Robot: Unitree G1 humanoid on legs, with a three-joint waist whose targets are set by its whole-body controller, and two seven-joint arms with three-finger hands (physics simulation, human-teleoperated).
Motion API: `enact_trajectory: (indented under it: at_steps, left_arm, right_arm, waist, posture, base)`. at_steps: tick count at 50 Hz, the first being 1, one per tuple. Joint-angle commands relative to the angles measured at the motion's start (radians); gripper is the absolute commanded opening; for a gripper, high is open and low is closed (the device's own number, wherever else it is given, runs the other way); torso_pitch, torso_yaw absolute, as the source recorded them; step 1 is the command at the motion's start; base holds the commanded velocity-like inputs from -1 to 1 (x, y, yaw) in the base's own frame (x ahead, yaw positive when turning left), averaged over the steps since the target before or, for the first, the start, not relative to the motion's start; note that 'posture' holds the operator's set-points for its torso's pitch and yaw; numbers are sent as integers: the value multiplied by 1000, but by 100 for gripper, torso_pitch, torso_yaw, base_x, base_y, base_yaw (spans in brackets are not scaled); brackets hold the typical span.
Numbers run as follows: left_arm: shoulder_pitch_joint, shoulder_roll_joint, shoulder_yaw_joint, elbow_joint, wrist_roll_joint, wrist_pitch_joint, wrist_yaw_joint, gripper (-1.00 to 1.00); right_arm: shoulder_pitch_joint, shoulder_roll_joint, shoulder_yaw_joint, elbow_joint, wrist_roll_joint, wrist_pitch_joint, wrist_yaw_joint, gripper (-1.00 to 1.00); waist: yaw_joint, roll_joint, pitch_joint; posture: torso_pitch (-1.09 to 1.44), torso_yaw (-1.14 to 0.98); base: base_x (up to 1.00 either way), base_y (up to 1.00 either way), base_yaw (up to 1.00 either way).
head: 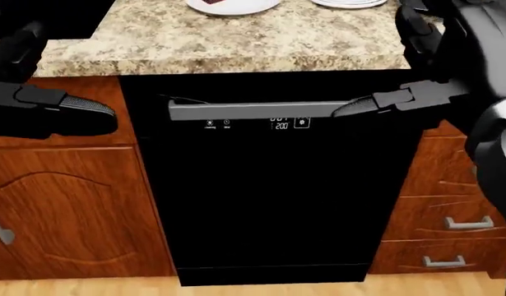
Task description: Move the dessert items from the plate to the tray.
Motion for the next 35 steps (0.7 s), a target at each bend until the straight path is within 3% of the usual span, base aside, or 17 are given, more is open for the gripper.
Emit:
enact_trajectory:
  at_steps: [1, 7, 9, 10, 11, 12, 14, 20, 23, 24, 25, 26, 27, 29, 32, 34, 35]
  left_arm:
    - [-65, 12, 0, -34, -10, -15, 0, 100]
    - [-91, 18, 1, -43, -13, 13, -2, 100]
    - [-103, 24, 2, -42, -14, 22, -4, 100]
    - [-109, 27, 1, -43, -14, 28, -6, 100]
    - [-113, 32, -2, -40, -12, 28, -8, 100]
    - [-122, 35, -3, -39, -12, 35, -10, 100]
    - [-142, 40, 0, -39, -11, 50, -14, 100]
    - [-179, 55, 7, -35, -6, 75, -26, 100]
    - [-199, 58, 18, -38, -5, 95, -32, 100]
    - [-217, 58, 28, -32, -4, 104, -31, 100]
    - [-218, 59, 27, -30, -3, 104, -31, 100]
    - [-217, 60, 23, -32, -3, 102, -32, 100]
    - [-218, 60, 22, -30, -2, 101, -33, 100]
    - [-232, 63, 29, -12, 1, 97, -33, 100]
    - [-236, 62, 20, -14, 0, 102, -32, 100]
    - [-253, 67, 19, -17, -2, 117, -35, 100]
    - [-259, 68, 24, -9, 0, 115, -37, 100]
  right_arm:
    - [-60, -36, -34, -33, 12, -11, -11, 100]
    - [-92, -73, -48, -45, 43, 31, -18, 100]
    - [-105, -86, -49, -41, 50, 40, -20, 100]
    - [-110, -90, -49, -40, 52, 42, -20, 100]
    - [-116, -93, -51, -42, 59, 48, -21, 100]
    - [-122, -94, -56, -41, 64, 52, -24, 100]
    - [-127, -100, -56, -34, 71, 51, -28, 100]
    - [-145, -113, -61, -37, 94, 70, -42, 100]
    - [-153, -115, -60, -39, 106, 80, -49, 100]
    - [-160, -118, -62, -41, 112, 88, -52, 100]
    - [-162, -121, -63, -43, 115, 93, -54, 100]
    - [-167, -130, -64, -51, 122, 105, -52, 100]
    - [-167, -136, -61, -50, 125, 108, -49, 100]
    - [-170, -143, -63, -49, 131, 114, -45, 100]
    - [-183, -156, -68, -41, 138, 122, -40, 100]
    - [-199, -167, -72, -35, 143, 130, -39, 100]
    - [-204, -171, -75, -33, 146, 133, -39, 100]
  waist:
    - [-5, 0, -28]
    - [22, -51, -30]
    - [24, -92, -42]
    - [16, -140, -52]
    - [13, -100, -18]
    - [24, -125, 8]
    - [4, -124, -18]
    - [-16, -85, -18]
    - [-16, -33, -37]
    - [-12, 10, -53]
    - [-12, -14, -49]
    - [-15, -3, -11]
    - [-8, 2, -10]
    - [-8, -7, -38]
    - [-7, -26, -40]
    - [-7, -44, 1]
    - [-6, -61, 0]
  posture:
    - [0, 0]
    - [0, 0]
    - [0, 0]
    - [0, 0]
    - [0, 0]
    - [0, 0]
    - [0, 0]
    - [0, 0]
    - [0, 0]
    - [0, 0]
    - [0, 0]
    - [0, 0]
    - [0, 0]
    - [0, 0]
    - [0, 0]
    - [0, 0]
    - [0, 0]
  base:
    - [62, 0, 0]
    - [62, 0, 0]
    - [62, 0, 0]
    - [62, 0, 0]
    - [62, 0, 0]
    - [60, 0, 0]
    - [59, 0, 0]
    - [55, 0, 0]
    - [40, -1, 0]
    - [38, 0, 0]
    - [38, 0, 0]
    - [32, 0, 0]
    - [19, 0, 0]
    - [9, 0, 0]
    - [8, 0, 0]
    - [3, 0, 0]
    - [1, 0, 0]
